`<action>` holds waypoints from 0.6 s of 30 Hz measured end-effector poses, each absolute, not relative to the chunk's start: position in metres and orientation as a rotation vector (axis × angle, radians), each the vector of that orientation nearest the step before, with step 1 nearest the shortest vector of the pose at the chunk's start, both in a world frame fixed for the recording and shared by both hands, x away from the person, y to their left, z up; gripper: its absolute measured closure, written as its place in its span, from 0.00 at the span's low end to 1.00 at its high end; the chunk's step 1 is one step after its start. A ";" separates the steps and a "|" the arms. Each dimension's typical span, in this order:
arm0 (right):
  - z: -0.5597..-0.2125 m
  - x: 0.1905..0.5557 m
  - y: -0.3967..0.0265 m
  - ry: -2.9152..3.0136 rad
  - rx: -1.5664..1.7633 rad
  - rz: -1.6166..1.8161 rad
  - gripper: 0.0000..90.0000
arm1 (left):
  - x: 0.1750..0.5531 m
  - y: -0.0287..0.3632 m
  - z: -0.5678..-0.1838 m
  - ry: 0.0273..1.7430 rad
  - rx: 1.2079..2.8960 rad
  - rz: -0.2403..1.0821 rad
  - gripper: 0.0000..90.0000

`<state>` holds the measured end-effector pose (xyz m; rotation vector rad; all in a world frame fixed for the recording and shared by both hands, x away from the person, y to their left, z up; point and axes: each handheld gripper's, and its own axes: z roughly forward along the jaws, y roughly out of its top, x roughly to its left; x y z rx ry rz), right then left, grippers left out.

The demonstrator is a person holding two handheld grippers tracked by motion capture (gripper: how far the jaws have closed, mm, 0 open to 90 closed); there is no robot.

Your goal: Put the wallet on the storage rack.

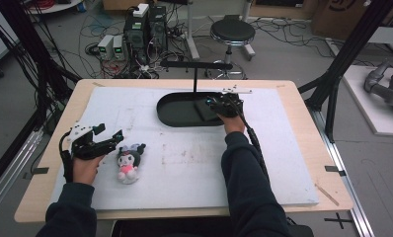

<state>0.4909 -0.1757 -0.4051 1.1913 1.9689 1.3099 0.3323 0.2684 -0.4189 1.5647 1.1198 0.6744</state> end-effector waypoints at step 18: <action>-0.380 0.397 -0.276 2.101 1.063 1.205 0.29 | 0.329 0.260 -0.414 1.084 1.563 0.631 0.25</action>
